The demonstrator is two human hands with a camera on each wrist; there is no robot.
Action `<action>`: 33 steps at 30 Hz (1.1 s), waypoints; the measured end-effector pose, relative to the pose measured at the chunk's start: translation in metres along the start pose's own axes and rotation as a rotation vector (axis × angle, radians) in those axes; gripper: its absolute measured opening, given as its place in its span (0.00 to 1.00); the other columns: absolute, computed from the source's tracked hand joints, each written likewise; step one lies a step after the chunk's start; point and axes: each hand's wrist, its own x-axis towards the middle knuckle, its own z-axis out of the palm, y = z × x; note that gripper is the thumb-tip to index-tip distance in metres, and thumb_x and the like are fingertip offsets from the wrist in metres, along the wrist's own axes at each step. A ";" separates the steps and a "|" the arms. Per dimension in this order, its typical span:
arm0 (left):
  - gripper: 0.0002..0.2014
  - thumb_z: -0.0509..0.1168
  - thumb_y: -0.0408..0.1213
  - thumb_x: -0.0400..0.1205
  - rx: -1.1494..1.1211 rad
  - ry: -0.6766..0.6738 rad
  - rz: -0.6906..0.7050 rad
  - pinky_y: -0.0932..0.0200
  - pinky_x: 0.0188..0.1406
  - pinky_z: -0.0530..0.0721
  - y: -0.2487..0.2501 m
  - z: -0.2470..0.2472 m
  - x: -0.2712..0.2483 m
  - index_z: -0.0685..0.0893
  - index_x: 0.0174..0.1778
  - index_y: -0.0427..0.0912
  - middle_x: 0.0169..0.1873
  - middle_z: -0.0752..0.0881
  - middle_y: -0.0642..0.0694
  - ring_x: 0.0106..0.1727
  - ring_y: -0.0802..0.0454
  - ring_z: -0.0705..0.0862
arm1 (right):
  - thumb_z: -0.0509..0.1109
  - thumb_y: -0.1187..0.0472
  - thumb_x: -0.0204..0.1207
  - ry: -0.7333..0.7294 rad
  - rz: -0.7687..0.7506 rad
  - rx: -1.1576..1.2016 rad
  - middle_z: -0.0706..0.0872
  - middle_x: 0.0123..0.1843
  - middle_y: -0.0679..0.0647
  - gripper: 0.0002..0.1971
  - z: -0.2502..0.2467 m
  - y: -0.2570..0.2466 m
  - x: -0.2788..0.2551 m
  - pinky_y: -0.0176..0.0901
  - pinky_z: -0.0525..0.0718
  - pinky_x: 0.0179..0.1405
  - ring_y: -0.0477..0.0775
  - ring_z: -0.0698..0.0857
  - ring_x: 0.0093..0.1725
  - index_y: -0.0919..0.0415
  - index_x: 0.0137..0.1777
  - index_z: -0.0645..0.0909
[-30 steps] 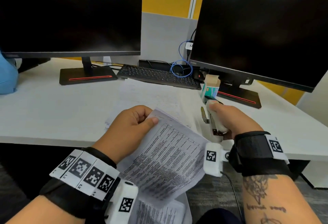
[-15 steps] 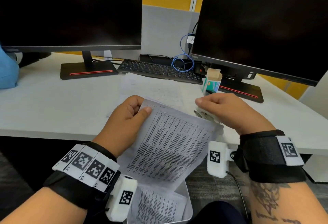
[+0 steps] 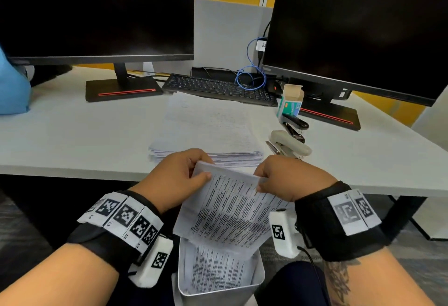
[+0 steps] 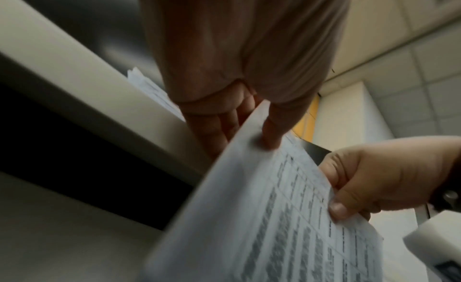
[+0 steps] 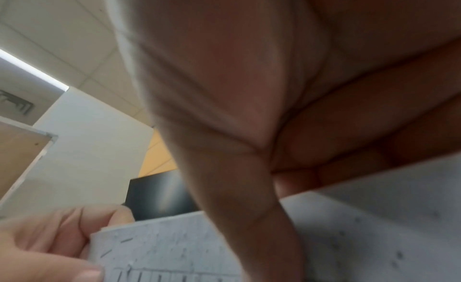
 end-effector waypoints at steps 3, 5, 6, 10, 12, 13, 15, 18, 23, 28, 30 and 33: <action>0.09 0.70 0.40 0.79 0.338 -0.127 0.005 0.62 0.37 0.78 -0.002 -0.001 0.000 0.81 0.34 0.57 0.33 0.87 0.55 0.37 0.61 0.84 | 0.67 0.64 0.79 -0.040 0.003 -0.027 0.77 0.32 0.44 0.09 0.011 -0.004 0.001 0.34 0.68 0.27 0.50 0.80 0.38 0.50 0.43 0.86; 0.12 0.69 0.42 0.79 0.462 -0.204 0.009 0.65 0.32 0.71 -0.003 0.002 -0.001 0.77 0.31 0.57 0.30 0.83 0.56 0.34 0.63 0.80 | 0.66 0.65 0.79 -0.067 0.010 -0.038 0.76 0.32 0.43 0.11 0.019 -0.004 0.003 0.34 0.66 0.27 0.49 0.79 0.38 0.51 0.52 0.88; 0.11 0.69 0.43 0.80 0.495 -0.237 0.001 0.66 0.32 0.70 -0.005 0.004 -0.002 0.77 0.32 0.57 0.31 0.82 0.57 0.35 0.64 0.79 | 0.66 0.65 0.79 -0.080 0.016 -0.041 0.76 0.33 0.44 0.12 0.023 -0.004 0.004 0.35 0.67 0.28 0.50 0.79 0.40 0.52 0.54 0.88; 0.04 0.65 0.43 0.83 0.533 -0.293 -0.027 0.72 0.35 0.71 -0.009 0.008 -0.005 0.83 0.49 0.57 0.42 0.85 0.59 0.43 0.62 0.81 | 0.66 0.64 0.81 -0.124 0.024 -0.063 0.82 0.48 0.52 0.12 0.036 -0.005 0.006 0.37 0.71 0.45 0.51 0.78 0.47 0.55 0.60 0.86; 0.05 0.64 0.43 0.84 0.547 -0.293 -0.024 0.73 0.34 0.69 -0.011 0.009 -0.005 0.84 0.53 0.55 0.42 0.85 0.59 0.44 0.61 0.80 | 0.65 0.65 0.81 -0.112 0.022 -0.070 0.82 0.49 0.52 0.13 0.037 -0.006 0.007 0.38 0.70 0.46 0.51 0.78 0.47 0.56 0.61 0.86; 0.06 0.63 0.43 0.84 0.550 -0.287 -0.020 0.72 0.34 0.69 -0.011 0.009 -0.004 0.84 0.54 0.54 0.41 0.84 0.59 0.43 0.61 0.80 | 0.65 0.65 0.81 -0.098 0.018 -0.070 0.82 0.50 0.52 0.13 0.036 -0.006 0.007 0.37 0.70 0.46 0.52 0.77 0.47 0.56 0.61 0.86; 0.05 0.63 0.43 0.84 0.552 -0.271 -0.011 0.68 0.34 0.72 -0.013 0.006 -0.003 0.83 0.53 0.51 0.37 0.83 0.58 0.40 0.61 0.79 | 0.64 0.65 0.81 -0.068 0.007 -0.079 0.82 0.47 0.52 0.14 0.032 -0.005 0.006 0.37 0.70 0.43 0.52 0.77 0.46 0.55 0.61 0.86; 0.06 0.63 0.43 0.83 0.558 -0.277 -0.004 0.59 0.42 0.79 -0.016 0.003 -0.001 0.84 0.52 0.49 0.39 0.85 0.56 0.43 0.57 0.82 | 0.64 0.64 0.81 -0.052 -0.004 -0.097 0.79 0.43 0.50 0.12 0.031 -0.005 0.006 0.37 0.68 0.33 0.53 0.78 0.44 0.54 0.59 0.86; 0.04 0.61 0.42 0.85 0.633 -0.375 -0.019 0.61 0.40 0.72 -0.017 0.011 0.000 0.81 0.50 0.54 0.40 0.82 0.57 0.45 0.56 0.80 | 0.64 0.64 0.81 -0.137 0.035 -0.082 0.82 0.47 0.51 0.12 0.046 -0.004 0.013 0.38 0.72 0.44 0.53 0.80 0.47 0.56 0.58 0.87; 0.09 0.57 0.40 0.87 0.605 -0.395 -0.052 0.57 0.49 0.78 -0.031 0.026 0.003 0.84 0.55 0.50 0.49 0.87 0.51 0.50 0.53 0.83 | 0.64 0.64 0.82 -0.169 0.098 -0.064 0.88 0.56 0.56 0.13 0.057 0.004 0.021 0.39 0.76 0.49 0.56 0.85 0.54 0.59 0.61 0.87; 0.11 0.56 0.39 0.87 0.607 -0.392 -0.075 0.56 0.52 0.80 -0.036 0.031 0.003 0.83 0.57 0.49 0.51 0.88 0.49 0.52 0.52 0.83 | 0.65 0.63 0.82 -0.190 0.115 -0.068 0.88 0.58 0.56 0.13 0.061 0.006 0.024 0.41 0.77 0.50 0.57 0.85 0.56 0.59 0.62 0.86; 0.16 0.56 0.40 0.88 0.654 -0.418 -0.122 0.54 0.66 0.78 -0.038 0.034 0.002 0.78 0.70 0.51 0.65 0.84 0.48 0.65 0.51 0.81 | 0.64 0.63 0.83 -0.290 0.133 -0.080 0.85 0.66 0.57 0.16 0.067 0.001 0.031 0.46 0.80 0.60 0.59 0.84 0.63 0.58 0.69 0.83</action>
